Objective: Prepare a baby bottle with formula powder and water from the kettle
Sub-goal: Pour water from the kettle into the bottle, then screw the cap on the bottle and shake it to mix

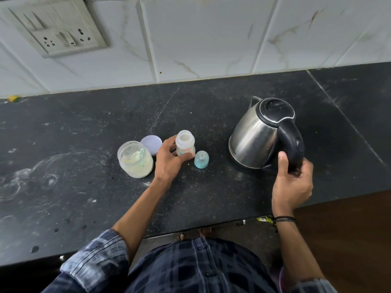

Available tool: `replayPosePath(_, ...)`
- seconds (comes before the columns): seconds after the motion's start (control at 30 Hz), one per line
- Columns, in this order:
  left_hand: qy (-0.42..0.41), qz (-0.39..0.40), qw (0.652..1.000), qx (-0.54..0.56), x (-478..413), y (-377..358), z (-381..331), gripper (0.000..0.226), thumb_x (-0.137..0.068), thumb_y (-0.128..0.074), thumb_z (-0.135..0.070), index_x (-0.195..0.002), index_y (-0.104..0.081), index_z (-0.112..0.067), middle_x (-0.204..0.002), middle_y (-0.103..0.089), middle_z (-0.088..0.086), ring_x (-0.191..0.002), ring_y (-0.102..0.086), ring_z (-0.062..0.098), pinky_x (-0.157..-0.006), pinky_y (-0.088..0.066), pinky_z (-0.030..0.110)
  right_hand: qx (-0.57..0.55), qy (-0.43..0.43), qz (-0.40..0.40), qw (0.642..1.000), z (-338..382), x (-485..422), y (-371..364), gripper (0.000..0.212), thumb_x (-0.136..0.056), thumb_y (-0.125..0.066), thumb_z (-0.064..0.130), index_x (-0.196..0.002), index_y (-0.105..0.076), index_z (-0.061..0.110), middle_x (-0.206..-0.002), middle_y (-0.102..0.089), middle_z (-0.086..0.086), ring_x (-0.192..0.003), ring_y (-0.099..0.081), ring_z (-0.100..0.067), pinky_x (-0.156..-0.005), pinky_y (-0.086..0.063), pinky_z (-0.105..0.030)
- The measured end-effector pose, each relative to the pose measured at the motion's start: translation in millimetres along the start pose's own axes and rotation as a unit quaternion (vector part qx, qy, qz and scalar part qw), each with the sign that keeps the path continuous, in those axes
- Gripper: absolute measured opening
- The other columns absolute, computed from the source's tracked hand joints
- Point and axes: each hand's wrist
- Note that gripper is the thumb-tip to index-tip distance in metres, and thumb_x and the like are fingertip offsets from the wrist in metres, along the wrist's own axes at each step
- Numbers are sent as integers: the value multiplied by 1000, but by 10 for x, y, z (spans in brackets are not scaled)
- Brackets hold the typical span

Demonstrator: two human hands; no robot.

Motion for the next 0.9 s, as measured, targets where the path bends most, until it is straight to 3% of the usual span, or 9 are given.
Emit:
replayPosePath(0.1,-1,4,1000,-2,24,-13,8,70,-73,-90,-6,-136,-62,-18,-130,-69,-1,-122,-65,18,-108,-52,45,-67,39,-35,996,-81,97,-30,67,-86,-81,56,-133,-57,15,-122,-50,0,-96,-59,-23,-79,-52,-31)
replayPosePath(0.17,-3,8,1000,-2,45,-23,8,70,-72,-90,-6,-135,-61,-19,-130,-69,-1,-121,-65,18,-107,-52,45,-63,85,-81,991,-154,188,-47,67,-86,-87,45,-130,-53,8,-122,-41,2,-97,-52,-33,-80,-50,-40)
replayPosePath(0.23,-3,8,1000,-1,58,-22,8,71,-72,-90,-6,-136,-61,-18,-131,-69,-1,-121,-65,18,-106,-53,45,-57,151,-66,985,-168,299,-84,57,-86,-87,37,-123,-54,8,-120,-40,9,-96,-51,-36,-80,-49,-51)
replayPosePath(0.33,-3,4,1000,1,83,-21,22,72,-72,-91,-7,-136,-61,-17,-131,-68,0,-121,-65,18,-106,-53,45,-54,234,60,969,-117,493,-180,37,-89,-83,26,-113,-60,11,-118,-48,13,-101,-53,-23,-78,-48,-56)
replayPosePath(0.43,-7,5,1000,2,138,-35,43,71,-71,-91,-9,-135,-62,-18,-130,-69,-1,-120,-66,17,-106,-54,44,-44,253,238,937,-22,646,-320,26,-90,-80,16,-111,-65,15,-110,-58,5,-102,-55,-14,-84,-51,-47)
replayPosePath(0.6,-14,-12,1000,-1,200,35,100,68,-72,-88,-6,-134,-63,-17,-127,-71,0,-119,-67,18,-105,-53,45,76,216,462,857,122,768,-639,59,-85,-83,16,-139,-59,15,-132,-55,-4,-122,-54,-25,-102,-51,-45)
replayPosePath(0.73,-8,-12,1000,-11,228,94,138,69,-72,-88,-7,-135,-62,-20,-127,-71,-1,-119,-66,17,-105,-54,44,123,204,507,829,217,763,-914,74,-88,-82,19,-153,-47,18,-149,-50,-6,-133,-49,-28,-107,-47,-42)
replayPosePath(0.9,5,-14,1000,-24,263,98,184,71,-72,-89,-10,-136,-60,-24,-128,-69,-5,-119,-64,13,-105,-54,42,144,186,492,838,241,707,-1056,61,-85,-82,17,-141,-58,21,-134,-66,-6,-120,-60,-31,-97,-48,-39)
Point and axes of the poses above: each hand's wrist, its own x-axis away from the middle knuckle, its own y-axis out of the back of the hand, z = x × y
